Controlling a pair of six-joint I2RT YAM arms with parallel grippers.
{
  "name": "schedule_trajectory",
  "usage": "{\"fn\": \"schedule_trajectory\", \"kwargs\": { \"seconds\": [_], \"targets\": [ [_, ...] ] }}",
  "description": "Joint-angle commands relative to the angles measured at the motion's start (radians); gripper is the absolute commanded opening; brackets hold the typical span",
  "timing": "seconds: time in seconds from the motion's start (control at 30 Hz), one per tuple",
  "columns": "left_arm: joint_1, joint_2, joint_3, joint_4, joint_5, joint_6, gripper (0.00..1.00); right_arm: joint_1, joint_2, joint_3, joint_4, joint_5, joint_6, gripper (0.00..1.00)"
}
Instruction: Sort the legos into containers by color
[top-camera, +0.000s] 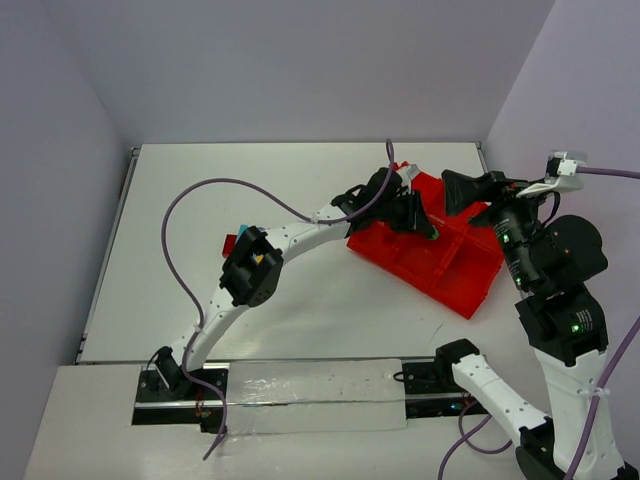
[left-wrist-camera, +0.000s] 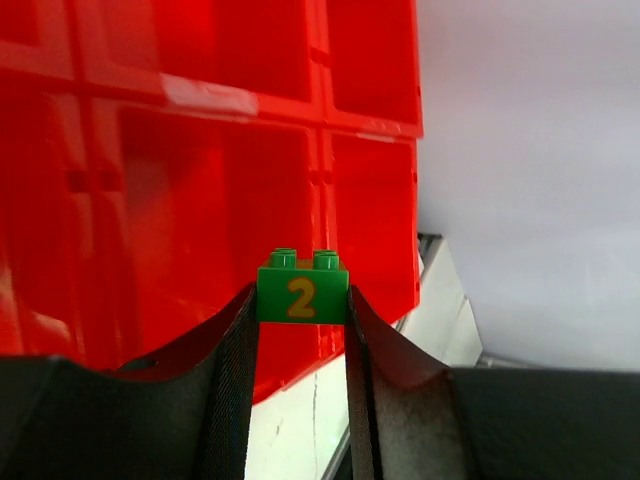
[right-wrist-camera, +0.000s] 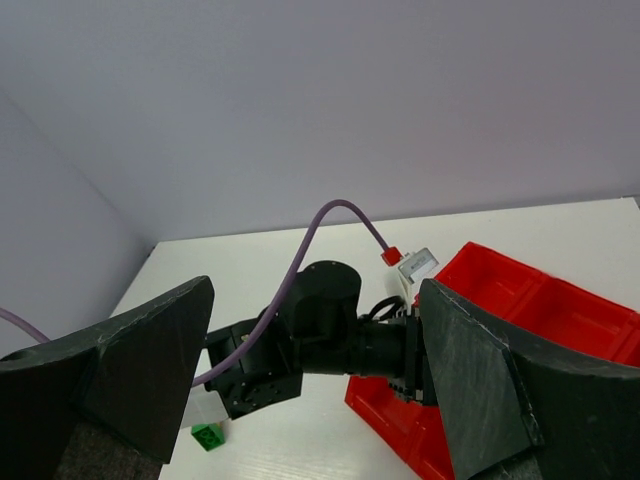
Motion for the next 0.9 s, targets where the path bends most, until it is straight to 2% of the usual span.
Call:
{"fn": "schedule_trajectory", "kwargs": {
  "seconds": [0.0, 0.1, 0.33, 0.43, 0.5, 0.6, 0.63, 0.73, 0.87],
  "targets": [
    [0.0, -0.003, 0.065, 0.002, -0.035, -0.008, 0.62, -0.005, 0.007, -0.005, 0.001, 0.005, -0.011, 0.91],
    [-0.001, -0.013, 0.065, 0.002, -0.036, 0.003, 0.75, -0.005, 0.012, -0.003, 0.001, -0.007, -0.007, 0.91],
    [-0.003, -0.081, 0.065, -0.086, -0.084, 0.058, 0.78, -0.006, 0.03, -0.017, 0.007, -0.034, -0.004, 0.91],
    [-0.003, -0.187, 0.005, -0.148, -0.143, 0.104, 0.78, -0.005, 0.046, -0.024, 0.009, -0.051, 0.001, 0.91],
    [-0.002, -0.25, -0.087, -0.175, -0.202, 0.138, 0.77, -0.005, 0.053, -0.025, 0.009, -0.059, 0.005, 0.91],
    [0.029, -0.477, -0.289, -0.194, -0.268, 0.153, 0.77, -0.005, 0.061, -0.042, 0.024, -0.094, 0.005, 0.91],
    [0.031, -0.483, -0.296, -0.194, -0.27, 0.15, 0.77, -0.005, 0.062, -0.042, 0.024, -0.096, 0.005, 0.91],
    [0.104, -0.685, -0.567, -0.183, -0.313, 0.114, 0.77, -0.005, 0.106, -0.045, 0.015, -0.181, 0.004, 0.91],
    [0.262, -0.921, -0.781, -0.202, -0.358, 0.066, 0.77, 0.004, 0.19, -0.116, 0.044, -0.333, 0.028, 0.91]
  ]
}}
